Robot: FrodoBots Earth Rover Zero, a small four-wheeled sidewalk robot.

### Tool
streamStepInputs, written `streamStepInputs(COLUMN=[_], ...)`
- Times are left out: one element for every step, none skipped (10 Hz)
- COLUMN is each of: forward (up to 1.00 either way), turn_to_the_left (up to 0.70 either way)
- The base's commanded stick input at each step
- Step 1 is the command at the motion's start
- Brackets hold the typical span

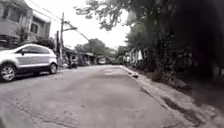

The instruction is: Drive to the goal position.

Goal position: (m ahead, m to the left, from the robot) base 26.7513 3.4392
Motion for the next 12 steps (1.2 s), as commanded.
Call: streamStepInputs(forward=[1.00, 1.00, 1.00, 1.00, 1.00, 1.00, 1.00, 1.00, 1.00, 1.00, 1.00, 1.00], turn_to_the_left=[0.27, 0.27, 0.27, 0.05, 0.00, 0.00, 0.19, 0.27, 0.14, 0.00, 0.00, 0.00])
